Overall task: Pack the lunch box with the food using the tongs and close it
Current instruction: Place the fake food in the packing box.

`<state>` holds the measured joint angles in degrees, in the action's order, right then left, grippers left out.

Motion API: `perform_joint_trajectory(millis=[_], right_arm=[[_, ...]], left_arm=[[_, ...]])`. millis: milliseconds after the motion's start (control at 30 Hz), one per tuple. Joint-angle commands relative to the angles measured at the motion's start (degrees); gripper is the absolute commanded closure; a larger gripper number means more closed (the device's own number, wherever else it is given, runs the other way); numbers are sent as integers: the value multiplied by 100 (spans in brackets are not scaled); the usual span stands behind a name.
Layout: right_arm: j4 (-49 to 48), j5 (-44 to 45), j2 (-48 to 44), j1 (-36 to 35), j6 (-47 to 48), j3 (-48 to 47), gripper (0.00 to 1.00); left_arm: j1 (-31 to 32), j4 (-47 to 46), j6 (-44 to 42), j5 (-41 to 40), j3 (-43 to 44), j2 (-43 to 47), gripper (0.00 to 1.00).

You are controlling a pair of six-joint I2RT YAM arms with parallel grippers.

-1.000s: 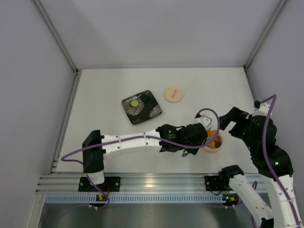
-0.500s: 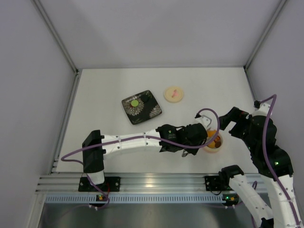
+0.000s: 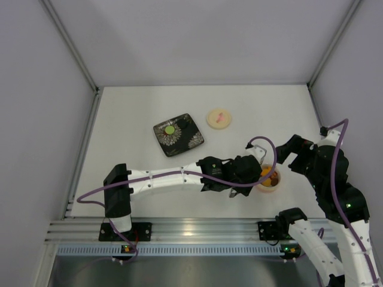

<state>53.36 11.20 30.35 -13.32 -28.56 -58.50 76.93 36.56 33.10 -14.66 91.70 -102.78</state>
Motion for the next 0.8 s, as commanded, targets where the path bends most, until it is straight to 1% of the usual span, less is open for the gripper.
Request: perform_joint_trajectory(millis=[0, 167, 267, 333, 433, 467, 500, 533, 567, 600, 667, 700, 767], right_arm=[[69, 101, -11, 84, 34, -170, 1], [69, 102, 6, 84, 26, -179, 1], [78, 101, -3, 84, 43, -188, 1], [95, 110, -11, 84, 43, -197, 1], [104, 119, -29, 75, 52, -197, 0], [104, 119, -38, 84, 43, -197, 1], [104, 110, -38, 84, 34, -179, 0], [104, 102, -46, 75, 26, -179, 1], [104, 93, -47, 84, 26, -171, 1], [104, 75, -64, 84, 17, -162, 1], [78, 58, -64, 84, 17, -144, 1], [69, 49, -64, 84, 8, -144, 1], [60, 23, -64, 84, 8, -127, 1]], left_arm=[[7, -87, 21, -81, 41, 109, 49], [7, -113, 47, -195, 15, 223, 50], [7, -114, 73, -555, -12, 434, 50], [-37, 0, 135, -959, -20, 680, 49], [-300, 45, 266, -1250, -169, 1136, 49], [-423, 45, 328, -1294, -361, 1259, 49], [-729, 45, 372, -1312, -477, 1548, 49], [-897, 45, 485, -1338, -608, 1707, 49], [-1099, -8, 530, -1373, -931, 1857, 48], [-1527, -26, 565, -1417, -1100, 2145, 48], [-1986, -69, 654, -1505, -1599, 2515, 48], [-2406, -70, 654, -1540, -1742, 2596, 48], [-2795, -52, 680, -1584, -1979, 2754, 47]])
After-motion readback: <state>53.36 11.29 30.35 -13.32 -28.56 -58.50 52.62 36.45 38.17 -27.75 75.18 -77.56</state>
